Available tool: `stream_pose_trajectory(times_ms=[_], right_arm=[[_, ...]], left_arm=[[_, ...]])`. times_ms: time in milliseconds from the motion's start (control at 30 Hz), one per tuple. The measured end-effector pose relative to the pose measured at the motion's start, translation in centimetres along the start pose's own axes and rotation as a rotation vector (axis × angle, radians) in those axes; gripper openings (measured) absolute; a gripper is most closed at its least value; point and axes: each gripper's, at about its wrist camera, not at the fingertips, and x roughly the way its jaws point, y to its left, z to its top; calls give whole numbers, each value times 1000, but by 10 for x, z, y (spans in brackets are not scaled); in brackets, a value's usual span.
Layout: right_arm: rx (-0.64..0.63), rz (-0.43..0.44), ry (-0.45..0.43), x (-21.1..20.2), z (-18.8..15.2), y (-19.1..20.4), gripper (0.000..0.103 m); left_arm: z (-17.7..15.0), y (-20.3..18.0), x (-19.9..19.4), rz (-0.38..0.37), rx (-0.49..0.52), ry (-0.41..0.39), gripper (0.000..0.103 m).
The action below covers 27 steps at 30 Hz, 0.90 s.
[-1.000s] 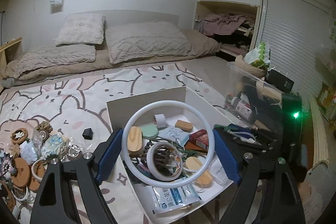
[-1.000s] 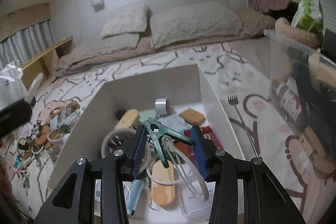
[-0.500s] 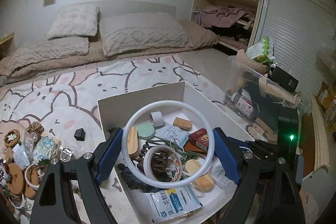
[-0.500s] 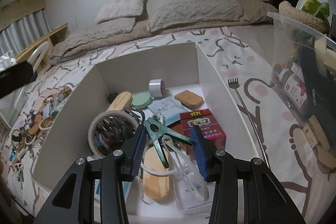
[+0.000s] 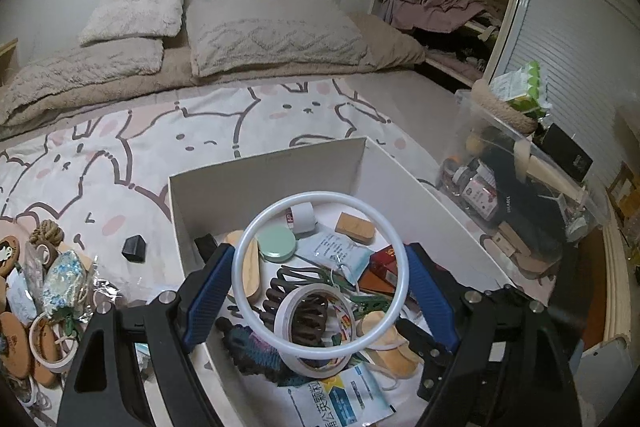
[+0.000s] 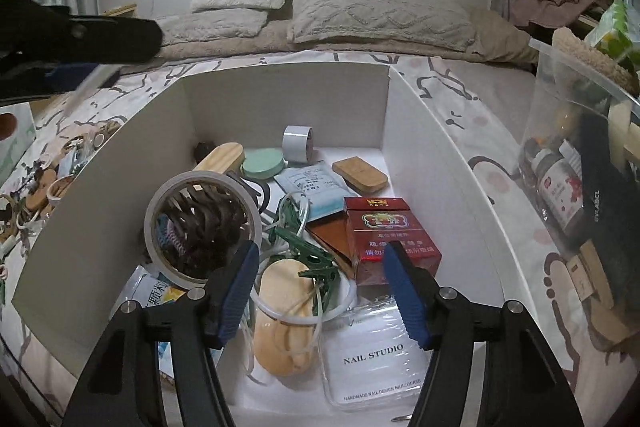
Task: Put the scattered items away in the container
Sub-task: 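Lower the clothespin into the box and open the right gripper, then withdraw both tools from the box back toward the bed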
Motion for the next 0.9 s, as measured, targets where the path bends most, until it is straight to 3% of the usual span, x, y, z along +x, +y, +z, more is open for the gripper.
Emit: stream_pose_trajectory(times_ms=[400,900], right_arm=[[5,0,-53,-1,-3,0,72],[9,-1,-70,-1,-7,1,72]], left_arm=[[20,0,51,25,30,64,85],[36,19,91,54,-9,147,85]])
